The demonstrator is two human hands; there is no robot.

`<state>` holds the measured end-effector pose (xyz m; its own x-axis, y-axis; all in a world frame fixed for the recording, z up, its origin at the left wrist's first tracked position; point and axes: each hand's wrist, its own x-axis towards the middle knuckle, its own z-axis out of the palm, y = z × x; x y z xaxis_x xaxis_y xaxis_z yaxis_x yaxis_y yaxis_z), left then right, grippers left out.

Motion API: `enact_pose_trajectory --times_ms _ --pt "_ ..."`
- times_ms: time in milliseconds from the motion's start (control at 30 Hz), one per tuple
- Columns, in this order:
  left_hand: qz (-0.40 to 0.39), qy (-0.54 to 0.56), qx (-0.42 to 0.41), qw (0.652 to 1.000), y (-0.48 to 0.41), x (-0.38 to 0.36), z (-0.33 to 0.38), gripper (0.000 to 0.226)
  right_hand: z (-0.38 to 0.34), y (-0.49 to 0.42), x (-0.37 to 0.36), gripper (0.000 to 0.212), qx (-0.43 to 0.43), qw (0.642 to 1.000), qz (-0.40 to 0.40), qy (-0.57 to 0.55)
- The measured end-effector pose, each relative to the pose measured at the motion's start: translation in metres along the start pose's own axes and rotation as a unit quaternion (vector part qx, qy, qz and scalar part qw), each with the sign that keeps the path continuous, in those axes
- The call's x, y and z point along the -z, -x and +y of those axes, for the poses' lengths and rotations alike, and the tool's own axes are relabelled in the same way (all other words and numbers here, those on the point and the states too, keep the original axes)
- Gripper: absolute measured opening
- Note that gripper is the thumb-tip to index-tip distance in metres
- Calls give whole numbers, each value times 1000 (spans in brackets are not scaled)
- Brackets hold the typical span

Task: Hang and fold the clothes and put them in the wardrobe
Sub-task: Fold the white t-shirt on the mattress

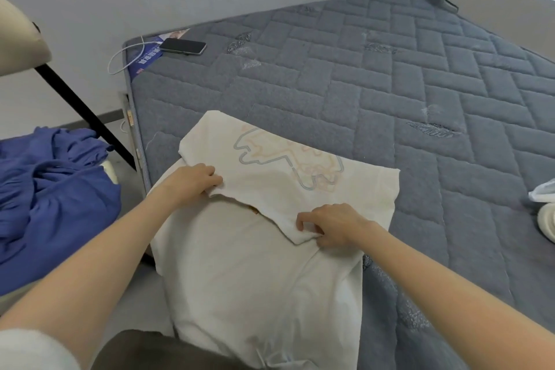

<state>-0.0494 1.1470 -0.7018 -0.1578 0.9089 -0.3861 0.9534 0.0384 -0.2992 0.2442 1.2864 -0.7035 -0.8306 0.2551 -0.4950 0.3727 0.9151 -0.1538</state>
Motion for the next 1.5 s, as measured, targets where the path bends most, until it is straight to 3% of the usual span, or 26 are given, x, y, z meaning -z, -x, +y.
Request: enact_pose_trajectory --times_ms 67,167,233,300,333,433,500,667,733,900,1000,1100,1267,1400,1500 --pt "-27 8 2 1000 7 -4 6 37 -2 3 -2 39 -21 998 -24 -49" --pt "0 21 48 999 11 2 16 30 -2 7 2 25 -79 989 31 -124" --pt "33 21 60 997 9 9 25 27 4 12 5 23 -99 985 75 -117" --pt "53 44 54 996 5 17 39 30 12 21 5 17 -107 989 68 -72" --pt "61 65 46 995 2 21 48 33 16 27 4 20 -116 992 47 -34" --pt "62 147 6 987 -7 32 82 41 26 48 -4 54 -169 982 -24 84" --pt "28 237 -14 971 -10 36 105 48 29 58 -15 57 -186 977 -3 104" --pt "-10 281 -26 959 -6 36 141 61 27 72 -39 14 -187 971 148 -14" --pt "-12 274 -19 962 -4 33 146 60 27 75 -39 8 -180 968 171 -42" --pt "-21 261 2 965 4 32 151 54 34 87 -39 9 -233 959 123 -102" --pt "33 275 17 961 10 36 159 47 30 91 -48 18 -273 925 81 -251" --pt "102 307 18 946 18 43 171 36 14 93 -58 37 -285 890 100 -340" --pt "56 375 -37 925 38 55 200 17 -5 94 -76 24 -331 852 205 -351" --pt "-6 368 -52 928 51 44 227 29 -12 93 -84 17 -341 843 233 -345" --pt "7 364 -37 931 60 29 240 42 -17 92 -89 20 -324 857 227 -330"
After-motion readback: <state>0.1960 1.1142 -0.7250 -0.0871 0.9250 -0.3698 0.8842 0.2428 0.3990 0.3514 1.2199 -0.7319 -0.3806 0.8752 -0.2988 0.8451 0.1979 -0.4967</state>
